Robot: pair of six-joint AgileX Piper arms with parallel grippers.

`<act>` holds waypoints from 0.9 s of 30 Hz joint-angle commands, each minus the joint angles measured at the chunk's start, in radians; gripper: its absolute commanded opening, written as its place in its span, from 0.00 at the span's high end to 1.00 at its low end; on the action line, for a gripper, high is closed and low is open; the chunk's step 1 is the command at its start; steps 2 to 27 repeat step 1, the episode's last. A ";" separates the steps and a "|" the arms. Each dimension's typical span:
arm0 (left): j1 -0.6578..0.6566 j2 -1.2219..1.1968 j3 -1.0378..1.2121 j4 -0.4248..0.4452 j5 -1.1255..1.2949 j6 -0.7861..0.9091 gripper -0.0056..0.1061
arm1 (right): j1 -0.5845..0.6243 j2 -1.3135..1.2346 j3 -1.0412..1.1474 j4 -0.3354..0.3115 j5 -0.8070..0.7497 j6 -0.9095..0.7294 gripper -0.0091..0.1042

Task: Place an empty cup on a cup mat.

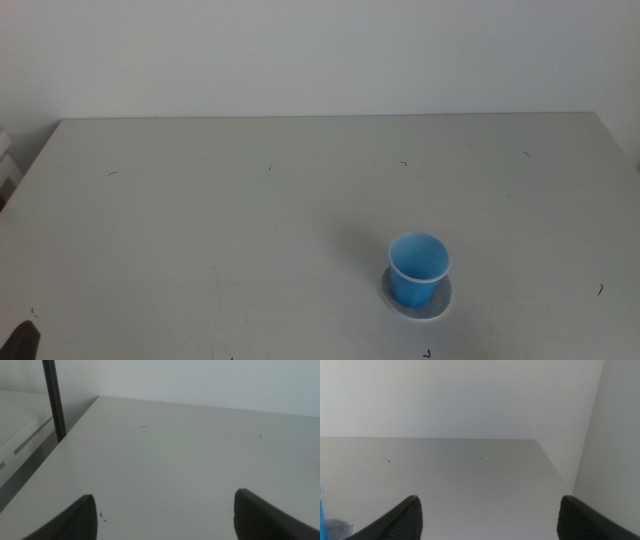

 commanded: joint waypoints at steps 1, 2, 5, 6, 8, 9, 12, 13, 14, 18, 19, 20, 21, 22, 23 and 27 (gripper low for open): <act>-0.001 -0.014 -0.004 -0.006 -0.078 -0.012 0.01 | 0.001 -0.019 -0.012 -0.009 -0.078 -0.008 0.09; -0.001 -0.014 -0.004 -0.006 -0.078 -0.012 0.01 | 0.001 -0.019 -0.012 -0.009 -0.078 -0.008 0.09; -0.001 -0.014 -0.004 -0.006 -0.078 -0.012 0.01 | 0.001 -0.019 -0.012 -0.009 -0.078 -0.008 0.09; -0.001 -0.014 -0.004 -0.006 -0.078 -0.012 0.01 | 0.001 -0.019 -0.012 -0.009 -0.078 -0.008 0.09; -0.001 -0.014 -0.004 -0.006 -0.078 -0.012 0.01 | 0.001 -0.019 -0.012 -0.009 -0.078 -0.008 0.09; -0.001 -0.014 -0.004 -0.006 -0.078 -0.012 0.01 | 0.001 -0.019 -0.012 -0.009 -0.078 -0.008 0.09; -0.001 -0.014 -0.004 -0.006 -0.078 -0.012 0.01 | 0.001 -0.019 -0.012 -0.009 -0.078 -0.008 0.09; -0.001 -0.014 -0.004 -0.006 -0.078 -0.012 0.01 | 0.001 -0.019 -0.012 -0.009 -0.078 -0.008 0.09; -0.001 -0.014 -0.004 -0.006 -0.078 -0.012 0.01 | 0.001 -0.019 -0.012 -0.009 -0.078 -0.008 0.09; -0.001 -0.014 -0.004 -0.006 -0.078 -0.012 0.01 | 0.001 -0.019 -0.012 -0.009 -0.078 -0.008 0.09; -0.001 -0.014 -0.004 -0.006 -0.078 -0.012 0.01 | 0.001 -0.019 -0.012 -0.009 -0.078 -0.008 0.09; -0.001 -0.014 -0.004 -0.006 -0.078 -0.012 0.01 | 0.001 -0.019 -0.012 -0.009 -0.078 -0.008 0.09; -0.001 -0.014 -0.004 -0.006 -0.078 -0.012 0.01 | 0.001 -0.019 -0.012 -0.009 -0.078 -0.008 0.09; -0.001 -0.014 -0.004 -0.006 -0.078 -0.012 0.01 | 0.001 -0.019 -0.012 -0.009 -0.078 -0.008 0.09; -0.001 -0.014 -0.004 -0.006 -0.078 -0.012 0.01 | 0.001 -0.019 -0.012 -0.009 -0.078 -0.008 0.09; -0.001 -0.014 -0.004 -0.006 -0.078 -0.012 0.01 | 0.001 -0.019 -0.012 -0.009 -0.078 -0.008 0.09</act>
